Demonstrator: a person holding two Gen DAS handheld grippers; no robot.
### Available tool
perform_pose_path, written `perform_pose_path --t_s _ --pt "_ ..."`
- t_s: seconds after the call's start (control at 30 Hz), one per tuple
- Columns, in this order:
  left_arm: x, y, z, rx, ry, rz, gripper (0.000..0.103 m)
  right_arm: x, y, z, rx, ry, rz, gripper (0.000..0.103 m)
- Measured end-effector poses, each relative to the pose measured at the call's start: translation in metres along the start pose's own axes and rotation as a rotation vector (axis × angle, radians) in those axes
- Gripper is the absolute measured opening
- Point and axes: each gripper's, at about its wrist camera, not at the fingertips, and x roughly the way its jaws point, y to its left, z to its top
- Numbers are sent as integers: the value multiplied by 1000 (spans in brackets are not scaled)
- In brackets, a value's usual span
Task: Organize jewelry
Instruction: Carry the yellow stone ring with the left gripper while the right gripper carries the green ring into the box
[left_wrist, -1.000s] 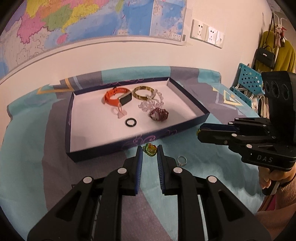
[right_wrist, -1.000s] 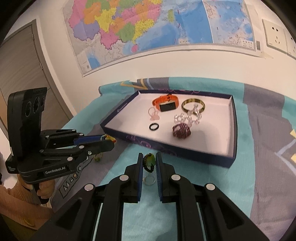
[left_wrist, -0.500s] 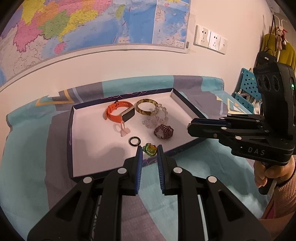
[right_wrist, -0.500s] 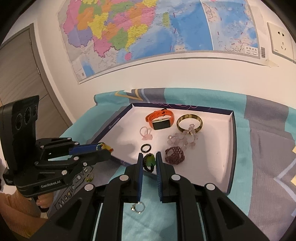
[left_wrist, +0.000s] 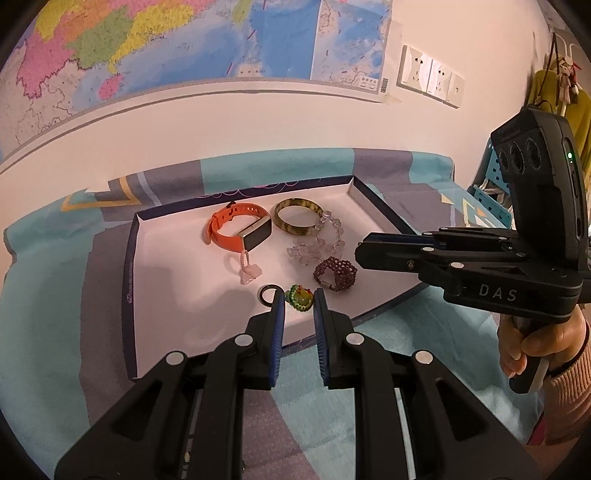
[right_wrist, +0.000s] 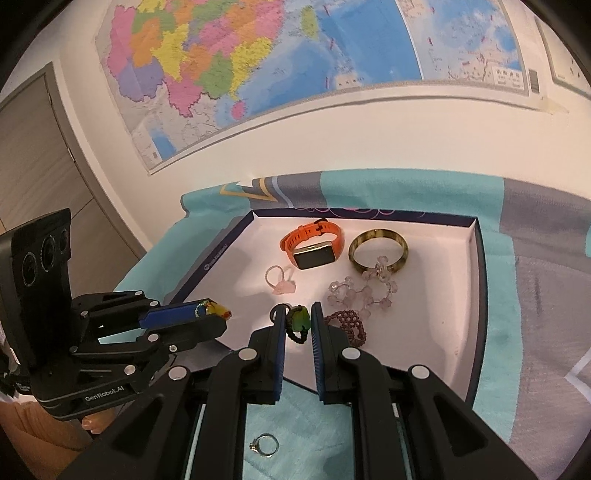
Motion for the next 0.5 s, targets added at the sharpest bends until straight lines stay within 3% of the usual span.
perform_pose_path --t_s 0.5 --pt "25 7 1 -29 48 -14 16 20 -12 0 34 37 4 12"
